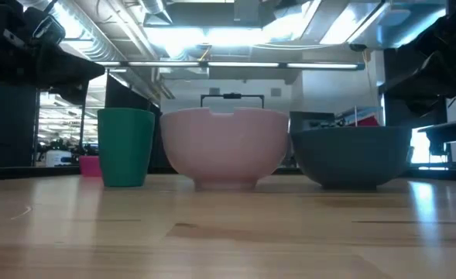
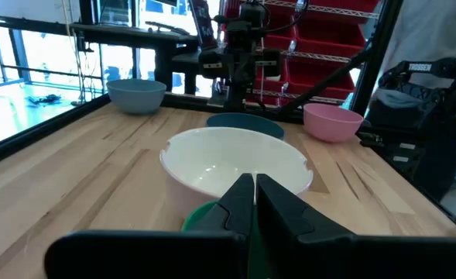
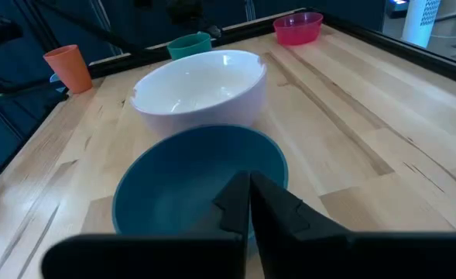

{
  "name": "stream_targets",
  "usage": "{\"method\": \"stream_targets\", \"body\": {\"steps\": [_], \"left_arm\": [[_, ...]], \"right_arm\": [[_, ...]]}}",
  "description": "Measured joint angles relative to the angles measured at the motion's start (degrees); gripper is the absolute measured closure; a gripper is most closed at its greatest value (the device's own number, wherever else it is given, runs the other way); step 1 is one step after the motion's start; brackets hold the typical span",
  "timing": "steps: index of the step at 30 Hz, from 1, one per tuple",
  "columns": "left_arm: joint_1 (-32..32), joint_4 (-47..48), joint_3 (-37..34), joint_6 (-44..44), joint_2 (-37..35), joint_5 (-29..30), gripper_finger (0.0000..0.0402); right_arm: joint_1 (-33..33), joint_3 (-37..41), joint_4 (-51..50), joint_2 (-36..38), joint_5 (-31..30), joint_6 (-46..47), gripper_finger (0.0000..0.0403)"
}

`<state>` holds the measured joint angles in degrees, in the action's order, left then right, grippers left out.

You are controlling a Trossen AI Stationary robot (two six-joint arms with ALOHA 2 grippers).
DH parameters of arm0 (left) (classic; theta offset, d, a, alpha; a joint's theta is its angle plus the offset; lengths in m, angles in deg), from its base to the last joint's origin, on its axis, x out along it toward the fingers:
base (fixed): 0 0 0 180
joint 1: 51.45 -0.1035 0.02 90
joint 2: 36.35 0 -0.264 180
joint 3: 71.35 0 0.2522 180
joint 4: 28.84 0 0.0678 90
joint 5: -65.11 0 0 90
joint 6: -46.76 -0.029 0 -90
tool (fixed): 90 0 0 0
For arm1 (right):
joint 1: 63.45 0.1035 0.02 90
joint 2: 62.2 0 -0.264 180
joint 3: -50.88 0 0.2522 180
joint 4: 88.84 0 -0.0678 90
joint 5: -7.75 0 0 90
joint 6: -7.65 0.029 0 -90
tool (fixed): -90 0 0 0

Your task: Nest bowls inside each other

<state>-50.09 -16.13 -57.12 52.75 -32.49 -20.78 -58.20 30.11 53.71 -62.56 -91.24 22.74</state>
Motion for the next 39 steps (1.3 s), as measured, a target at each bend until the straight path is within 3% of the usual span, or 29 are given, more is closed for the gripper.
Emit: {"method": "stream_targets", "body": {"steps": [39], "left_arm": [[0.01, 0.0, 0.0, 0.01, -0.01, -0.01, 0.0402]], "right_arm": [[-0.01, 0.01, -0.01, 0.02, 0.0, 0.0, 0.0402]]}}
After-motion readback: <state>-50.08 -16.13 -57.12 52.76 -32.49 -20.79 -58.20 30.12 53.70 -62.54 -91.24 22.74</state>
